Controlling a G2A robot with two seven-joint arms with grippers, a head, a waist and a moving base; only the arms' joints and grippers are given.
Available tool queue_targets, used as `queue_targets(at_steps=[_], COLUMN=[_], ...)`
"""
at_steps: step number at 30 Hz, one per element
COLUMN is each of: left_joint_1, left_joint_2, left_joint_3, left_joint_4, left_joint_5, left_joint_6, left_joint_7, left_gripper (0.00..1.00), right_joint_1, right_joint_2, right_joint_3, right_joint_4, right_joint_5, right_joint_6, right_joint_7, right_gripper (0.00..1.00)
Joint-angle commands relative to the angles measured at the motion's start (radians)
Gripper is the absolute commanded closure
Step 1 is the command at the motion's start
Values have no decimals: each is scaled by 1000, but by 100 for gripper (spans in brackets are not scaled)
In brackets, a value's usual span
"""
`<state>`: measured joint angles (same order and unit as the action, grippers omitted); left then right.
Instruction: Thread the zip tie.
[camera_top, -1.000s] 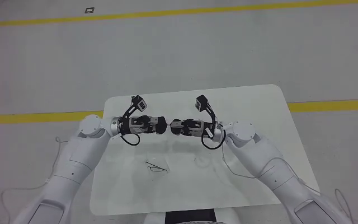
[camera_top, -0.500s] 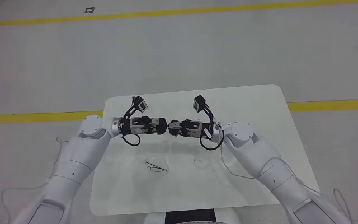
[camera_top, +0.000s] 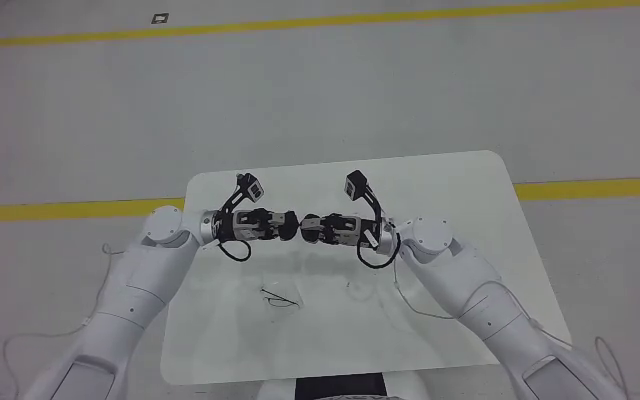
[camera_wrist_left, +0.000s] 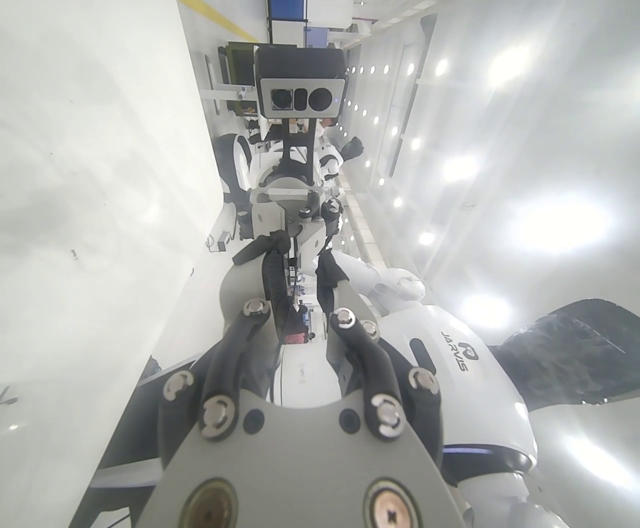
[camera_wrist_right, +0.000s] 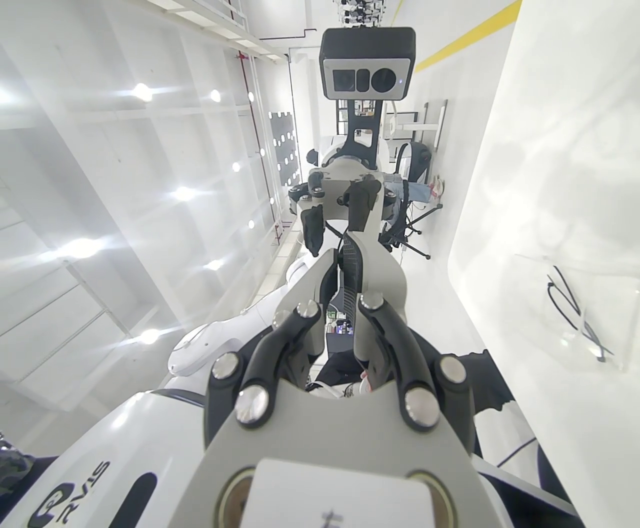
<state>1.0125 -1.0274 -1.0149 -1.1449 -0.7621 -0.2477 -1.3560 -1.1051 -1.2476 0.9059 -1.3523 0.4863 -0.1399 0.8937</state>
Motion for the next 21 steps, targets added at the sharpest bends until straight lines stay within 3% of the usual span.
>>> queue_targets(at_steps=[1, 15, 21], left_joint_1=[-1, -12, -15], left_joint_2=[0, -3, -4], left_joint_3=[1, 13, 19], left_joint_4=[1, 15, 21], left_joint_5=[0, -1, -1], left_joint_6=[0, -1, -1], left_joint_7=[0, -3, -5], left_gripper=[86, 89, 98], right_joint_1=[-1, 3, 3], right_joint_2=[0, -7, -9], right_joint_3=[1, -3, -3], right_joint_4=[0, 4, 8], right_joint_5=[0, -5, -2], right_joint_6=[0, 5, 4], right_joint_7=[0, 7, 8], right_gripper=[100, 100, 100])
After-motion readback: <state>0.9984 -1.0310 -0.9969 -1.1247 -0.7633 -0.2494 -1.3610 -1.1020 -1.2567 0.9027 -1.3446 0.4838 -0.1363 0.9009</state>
